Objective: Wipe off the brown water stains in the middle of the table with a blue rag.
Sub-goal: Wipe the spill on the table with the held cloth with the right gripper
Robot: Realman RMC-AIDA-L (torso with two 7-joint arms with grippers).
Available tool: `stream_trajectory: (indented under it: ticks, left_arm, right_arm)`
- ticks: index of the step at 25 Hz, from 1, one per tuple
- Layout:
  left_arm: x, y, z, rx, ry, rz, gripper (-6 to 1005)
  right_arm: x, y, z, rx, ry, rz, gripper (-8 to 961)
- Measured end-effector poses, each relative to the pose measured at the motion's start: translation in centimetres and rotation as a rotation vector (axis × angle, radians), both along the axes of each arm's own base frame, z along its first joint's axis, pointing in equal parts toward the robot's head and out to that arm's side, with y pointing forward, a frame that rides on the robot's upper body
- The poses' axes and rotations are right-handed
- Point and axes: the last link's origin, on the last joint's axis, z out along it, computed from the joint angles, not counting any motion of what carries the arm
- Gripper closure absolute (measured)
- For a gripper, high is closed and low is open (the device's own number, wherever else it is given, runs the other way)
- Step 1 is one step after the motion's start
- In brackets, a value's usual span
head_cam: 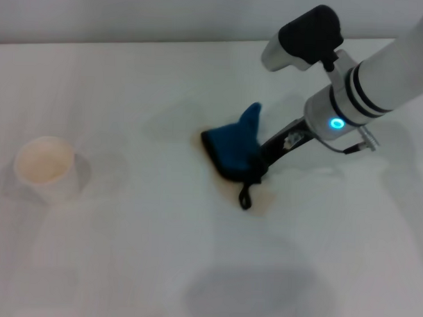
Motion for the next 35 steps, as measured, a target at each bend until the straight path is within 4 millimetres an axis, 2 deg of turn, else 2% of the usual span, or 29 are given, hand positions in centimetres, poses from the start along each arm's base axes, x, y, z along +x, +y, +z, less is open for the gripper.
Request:
stream_trajectory:
  ticks: [2,9,19,22,25,30,35]
  left_arm:
    - [0.0,0.0,0.0,-0.001,0.0,0.001,108]
    - [0.0,0.1,0.0,-0.001,0.001,0.0,107]
    - [0.1,0.2,0.0,-0.002,0.001,0.0,107]
    - [0.1,0.2,-0.1,-0.003,0.002,0.001,107]
    - [0.1,0.3,-0.1,-0.003,0.002,0.0,108]
    - [0.2,0.3,-0.1,-0.001,0.0,-0.004,108]
    - [0.1,0.0,-0.1,0.0,-0.001,-0.002,107]
  right_arm:
    - [-0.8,-1.0,-0.1,-0.04,0.039,0.016,830]
    - [-1.5,-3.2,-0.6,-0.14,0.054,0.035,829]
    - [-0.2,-6.2,-1.1,-0.246,0.046,0.0,830]
    - [0.1,-5.7,-0.6,-0.197,0.038,0.003,830]
    - [0.4,-4.0,0.3,-0.107,0.014,0.017,829]
    - [1.0,-2.3,1.5,-0.009,-0.009,0.023,830]
    - [2.4,-0.7,3.3,0.107,-0.059,0.007,833]
